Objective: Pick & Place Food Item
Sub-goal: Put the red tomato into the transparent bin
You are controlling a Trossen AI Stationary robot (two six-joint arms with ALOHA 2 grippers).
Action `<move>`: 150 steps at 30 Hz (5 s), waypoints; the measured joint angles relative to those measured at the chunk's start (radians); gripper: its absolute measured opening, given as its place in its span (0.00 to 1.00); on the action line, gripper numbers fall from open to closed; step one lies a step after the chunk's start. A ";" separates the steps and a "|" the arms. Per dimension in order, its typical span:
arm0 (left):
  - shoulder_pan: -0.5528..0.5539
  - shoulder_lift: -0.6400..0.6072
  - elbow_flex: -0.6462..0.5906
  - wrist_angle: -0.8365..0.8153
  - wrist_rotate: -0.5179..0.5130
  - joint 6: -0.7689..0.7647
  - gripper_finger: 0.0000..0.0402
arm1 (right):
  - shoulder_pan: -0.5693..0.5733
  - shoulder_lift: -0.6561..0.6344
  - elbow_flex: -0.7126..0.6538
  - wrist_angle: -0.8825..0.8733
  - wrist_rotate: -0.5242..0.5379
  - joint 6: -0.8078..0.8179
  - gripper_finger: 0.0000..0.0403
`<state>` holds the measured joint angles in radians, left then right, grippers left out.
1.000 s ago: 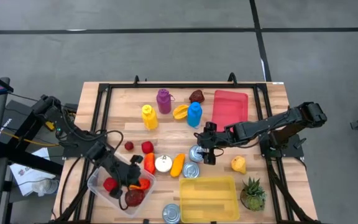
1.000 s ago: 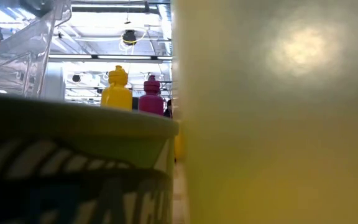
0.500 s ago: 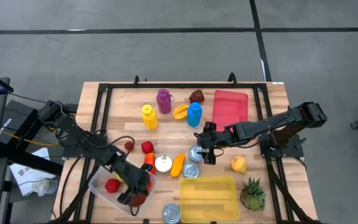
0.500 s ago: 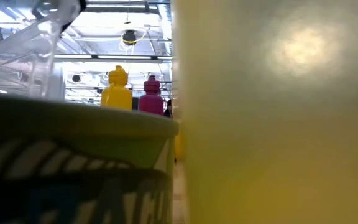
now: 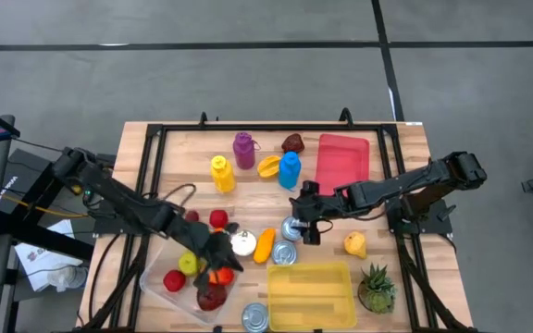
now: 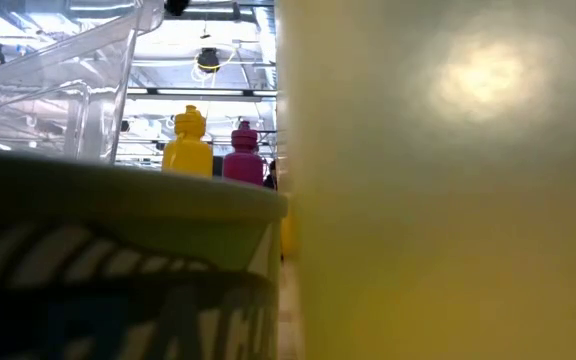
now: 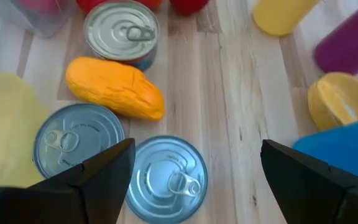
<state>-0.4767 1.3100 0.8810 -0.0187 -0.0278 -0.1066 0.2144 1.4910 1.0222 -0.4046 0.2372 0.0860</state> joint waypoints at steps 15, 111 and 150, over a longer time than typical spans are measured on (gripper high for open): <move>0.178 -0.230 0.000 -0.521 -0.391 -0.007 0.35 | -0.002 0.002 0.000 0.125 -0.007 -0.143 0.81; 0.349 -0.328 -0.195 -0.015 -0.124 0.099 0.37 | -0.001 0.003 -0.106 0.696 -0.056 -0.276 0.80; 0.574 -0.053 -0.241 0.631 -0.050 -0.165 0.37 | -0.002 0.003 -0.106 0.797 0.362 -0.669 0.97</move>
<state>0.0977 1.2566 0.6401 0.6118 -0.0780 -0.2713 0.2126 1.4940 0.9157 0.3926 0.5990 -0.5829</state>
